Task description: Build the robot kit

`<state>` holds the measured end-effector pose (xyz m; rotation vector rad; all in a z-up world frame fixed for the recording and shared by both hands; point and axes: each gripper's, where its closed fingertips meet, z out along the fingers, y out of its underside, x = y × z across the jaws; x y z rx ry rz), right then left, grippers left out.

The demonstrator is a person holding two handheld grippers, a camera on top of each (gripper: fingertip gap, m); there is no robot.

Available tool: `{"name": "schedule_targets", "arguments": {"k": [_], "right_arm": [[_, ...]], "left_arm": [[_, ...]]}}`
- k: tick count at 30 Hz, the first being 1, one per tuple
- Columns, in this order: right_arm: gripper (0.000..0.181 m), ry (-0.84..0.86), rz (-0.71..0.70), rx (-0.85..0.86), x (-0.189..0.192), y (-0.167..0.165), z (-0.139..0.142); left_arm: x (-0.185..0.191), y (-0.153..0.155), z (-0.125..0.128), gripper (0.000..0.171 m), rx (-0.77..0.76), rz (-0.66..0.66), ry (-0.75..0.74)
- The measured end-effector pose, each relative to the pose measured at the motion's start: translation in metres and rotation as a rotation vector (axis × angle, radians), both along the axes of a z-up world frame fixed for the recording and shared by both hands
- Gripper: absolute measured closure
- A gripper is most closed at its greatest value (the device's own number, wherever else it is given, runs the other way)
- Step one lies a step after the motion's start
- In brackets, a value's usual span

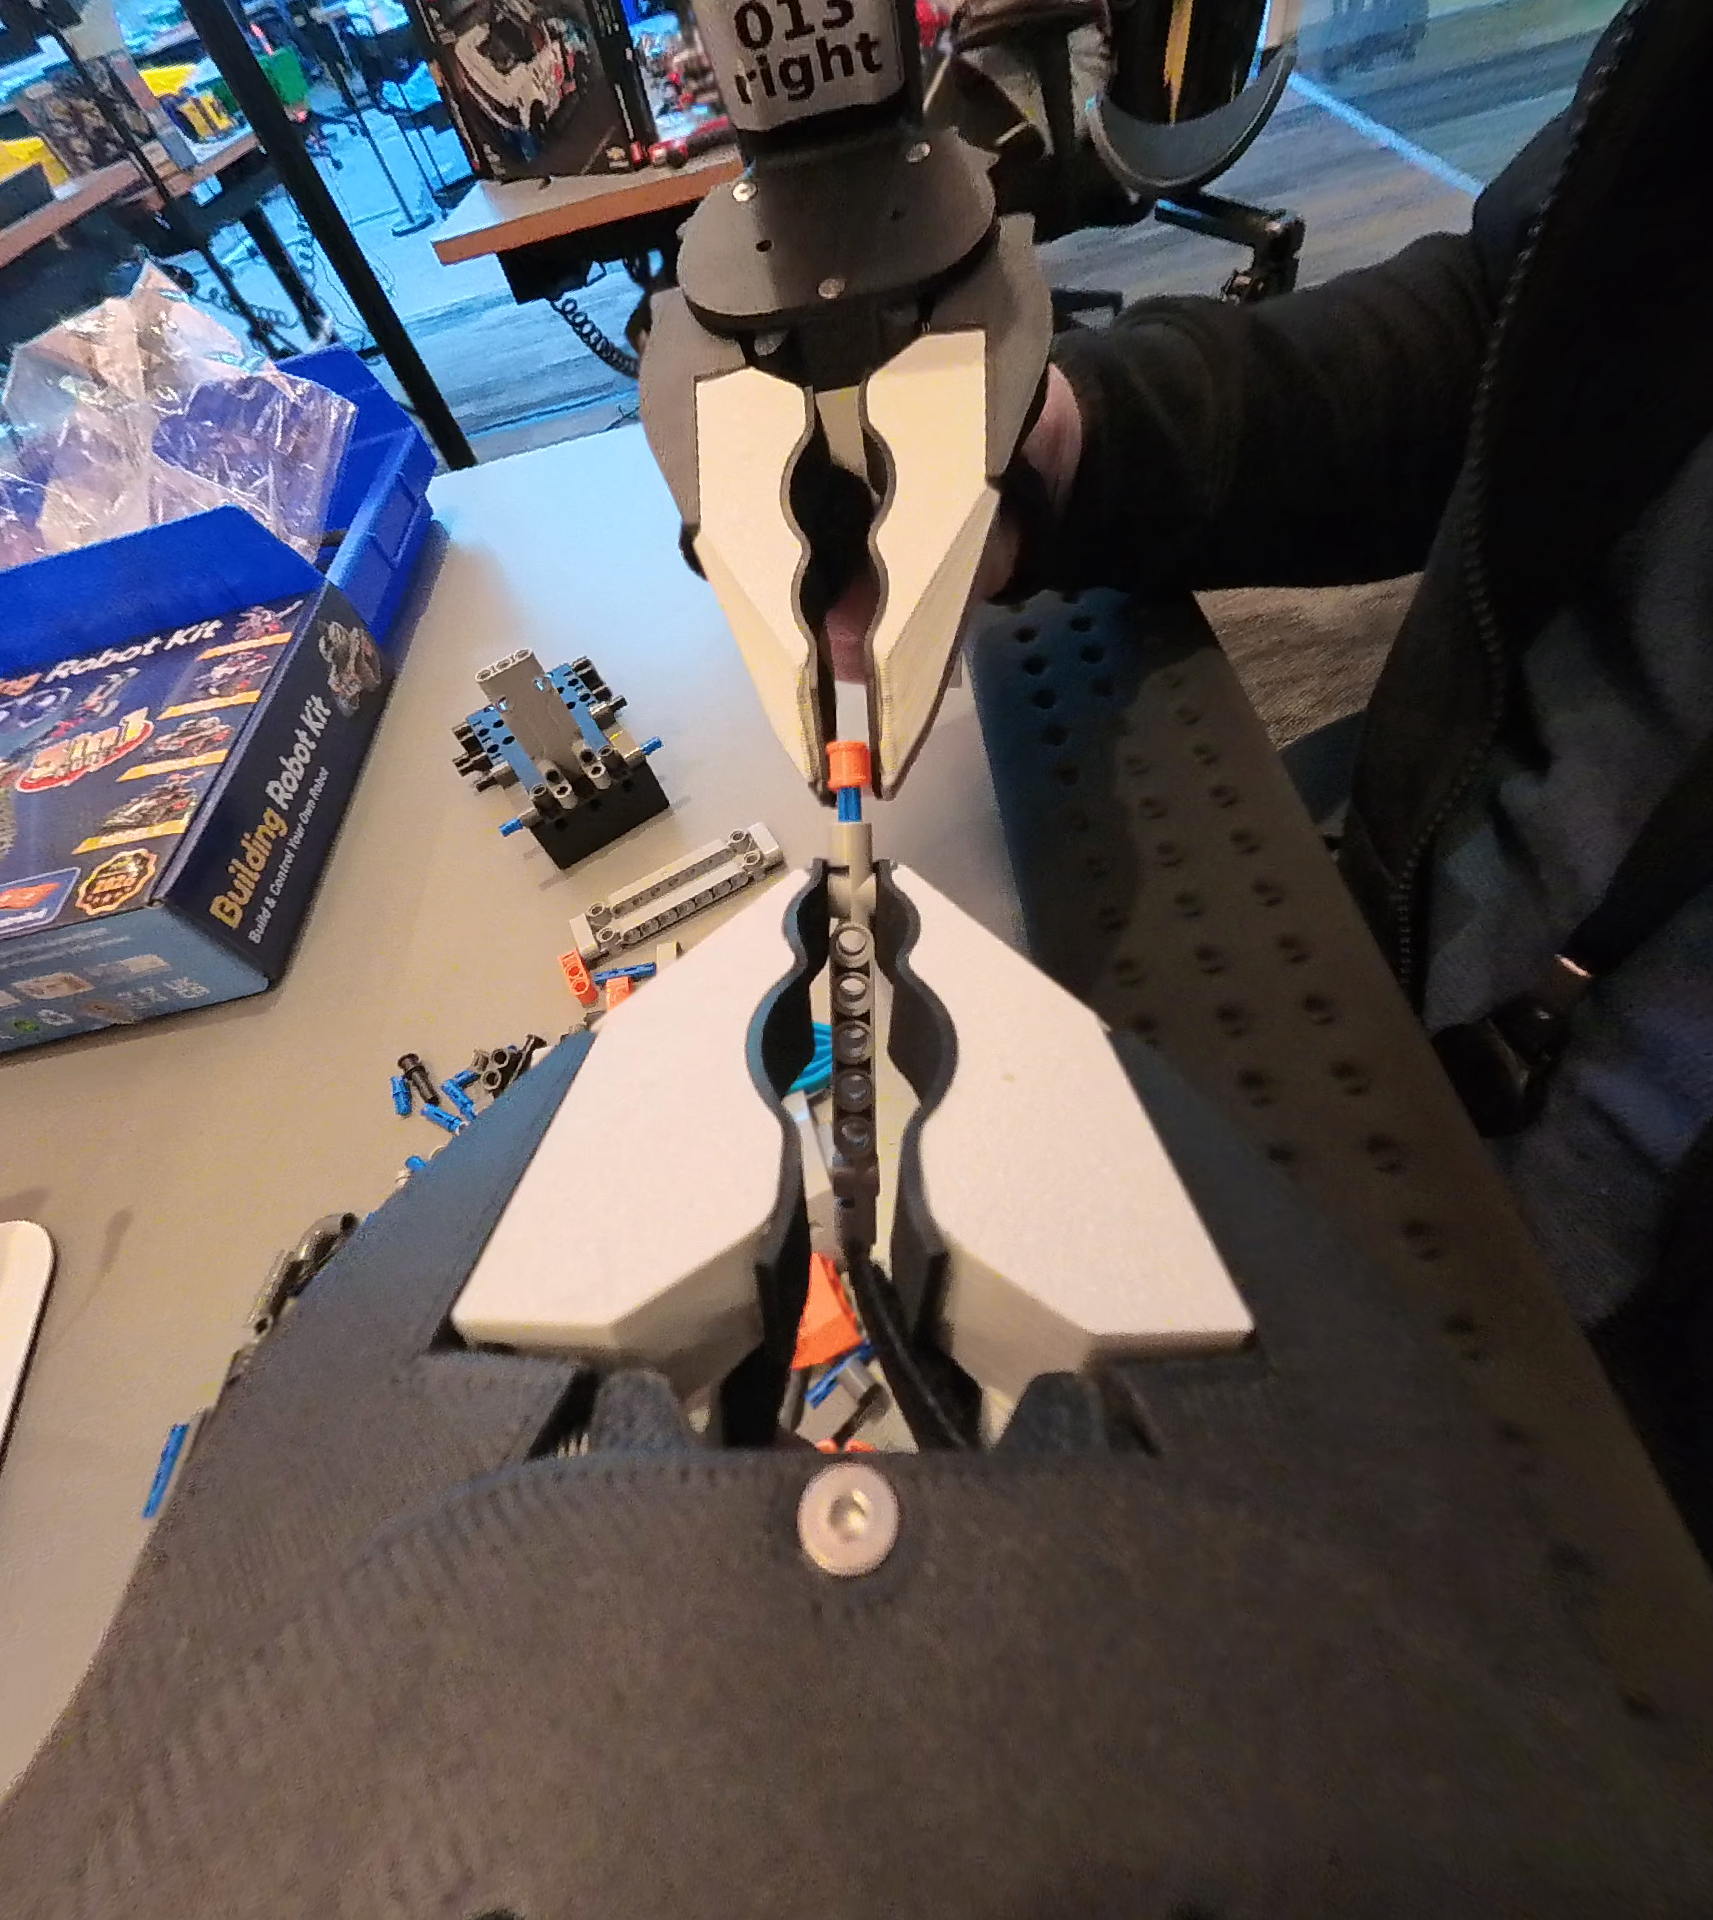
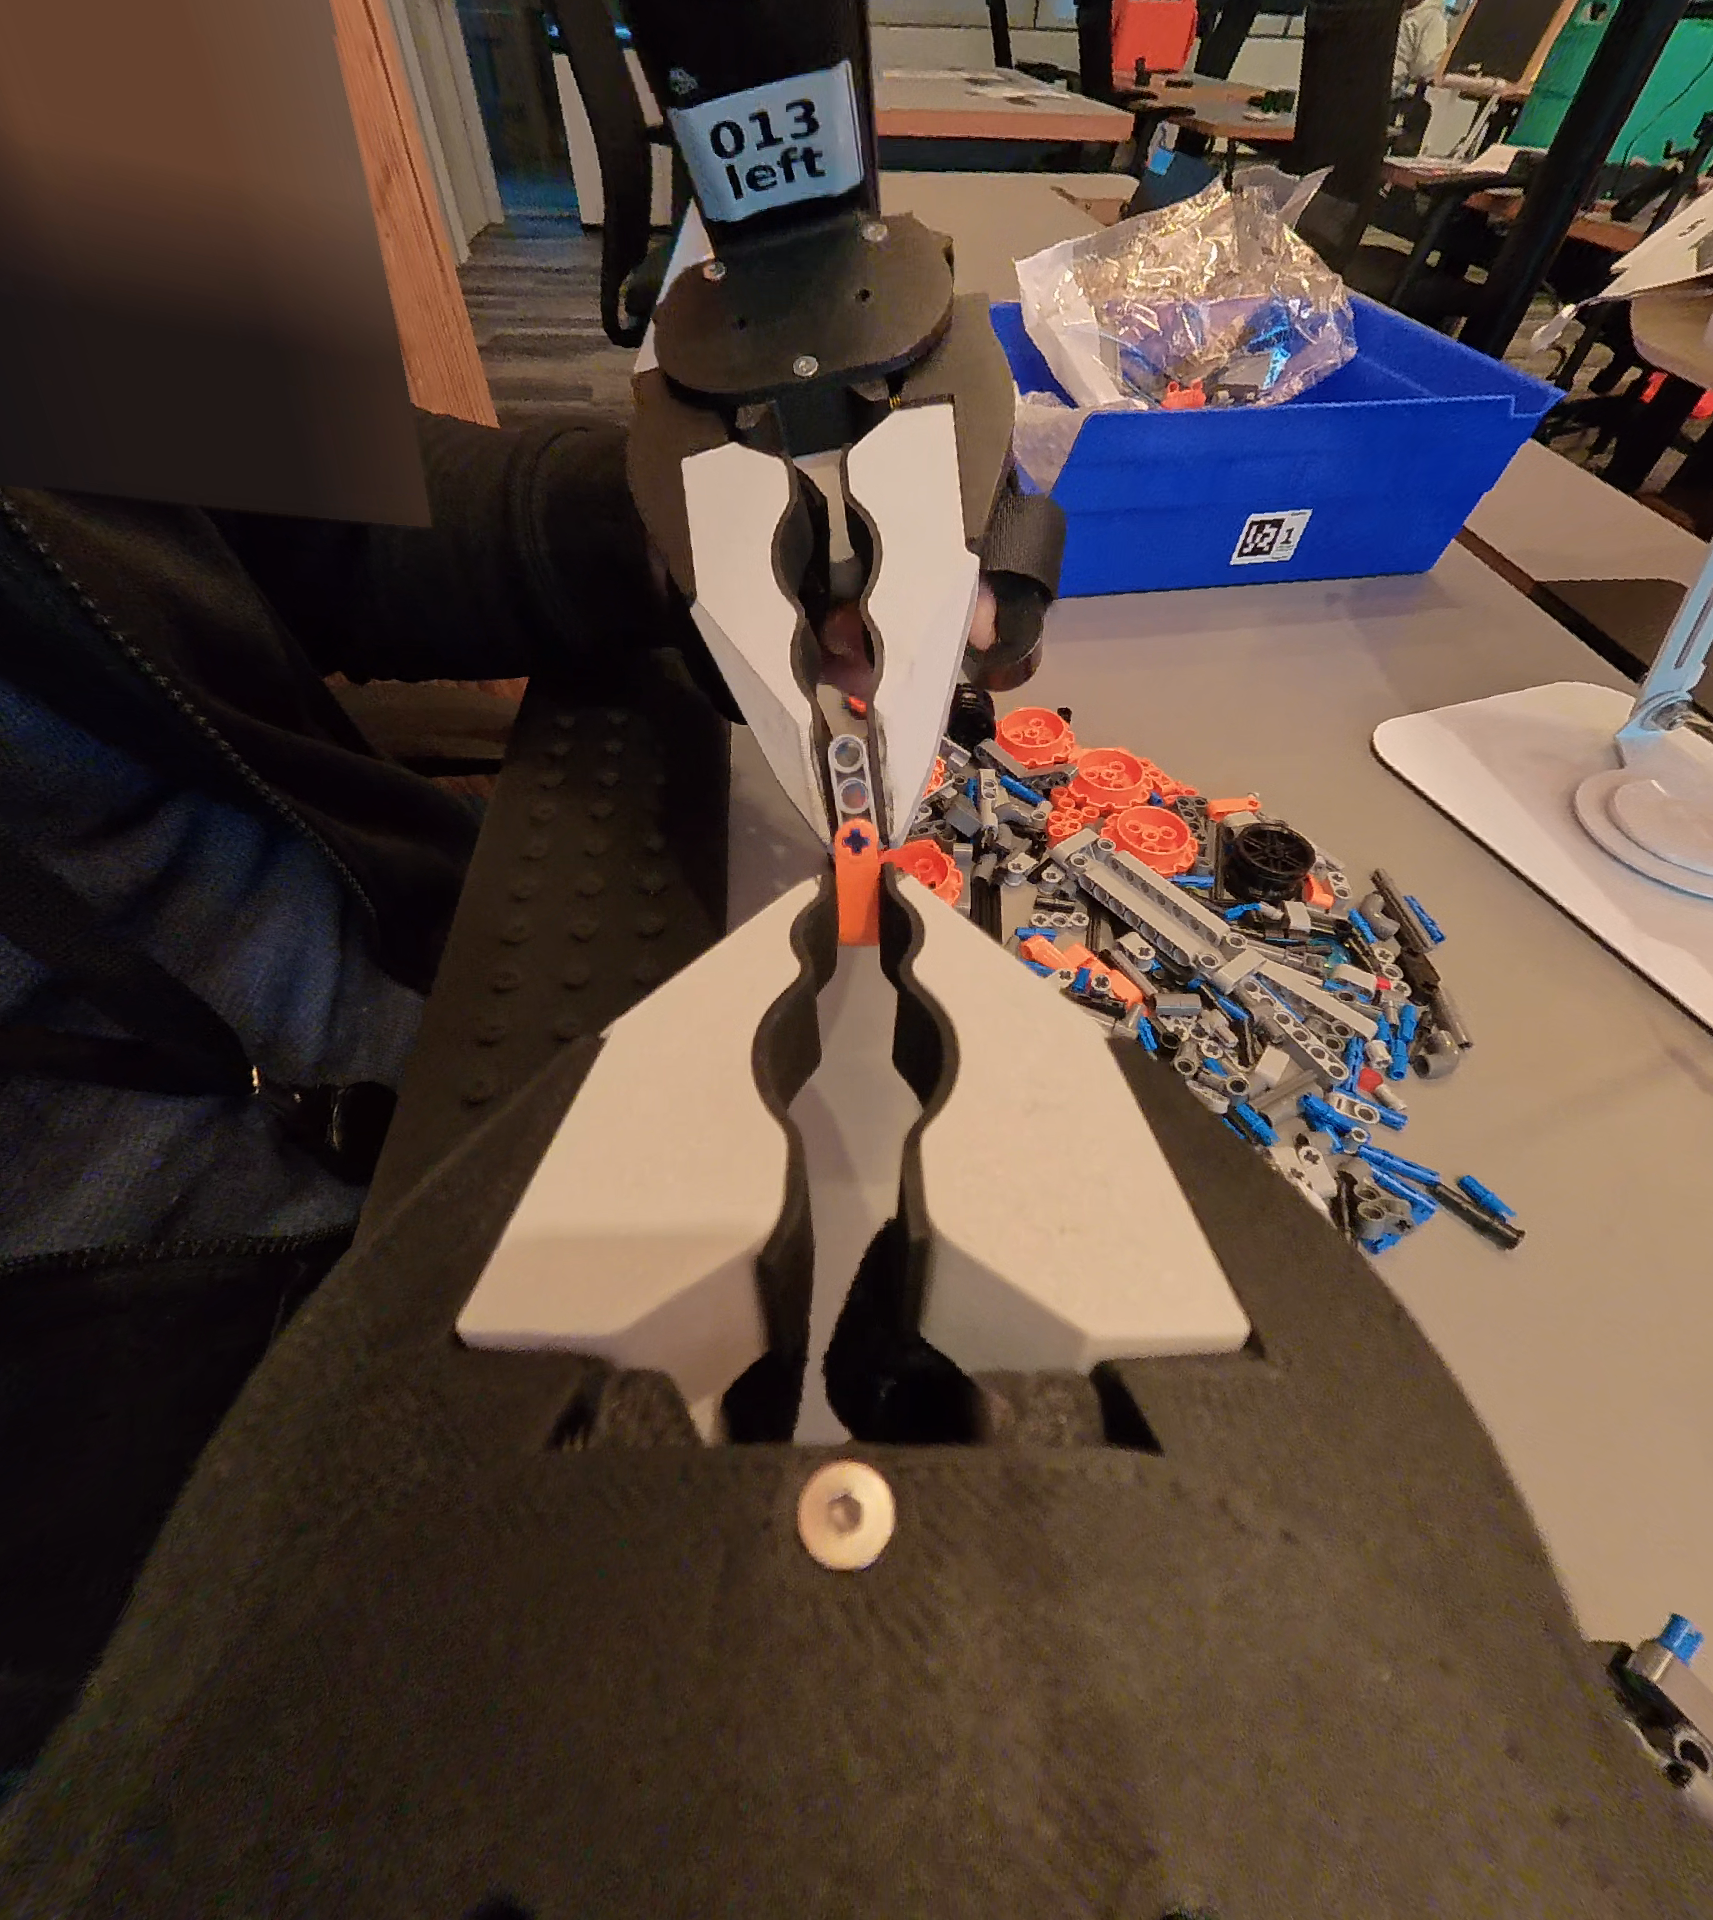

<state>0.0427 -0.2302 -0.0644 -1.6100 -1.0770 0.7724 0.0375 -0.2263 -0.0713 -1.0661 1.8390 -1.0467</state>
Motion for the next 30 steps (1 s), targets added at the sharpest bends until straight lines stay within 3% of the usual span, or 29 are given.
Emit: {"name": "schedule_targets", "arguments": {"k": [13, 18, 30], "right_arm": [[0.175, 0.024, -0.073, -0.026, 0.004, 0.009, 0.004], [0.175, 0.112, -0.122, -0.076, 0.008, 0.014, 0.007], [0.175, 0.257, -0.172, -0.135, 0.015, 0.019, 0.016]], "left_arm": [[0.005, 0.011, 0.005, 0.167, 0.228, 0.102, -0.021], [0.009, 0.018, 0.01, 0.167, 0.385, 0.182, -0.039], [0.016, 0.025, 0.019, 0.167, 0.594, 0.287, -0.05]]}}
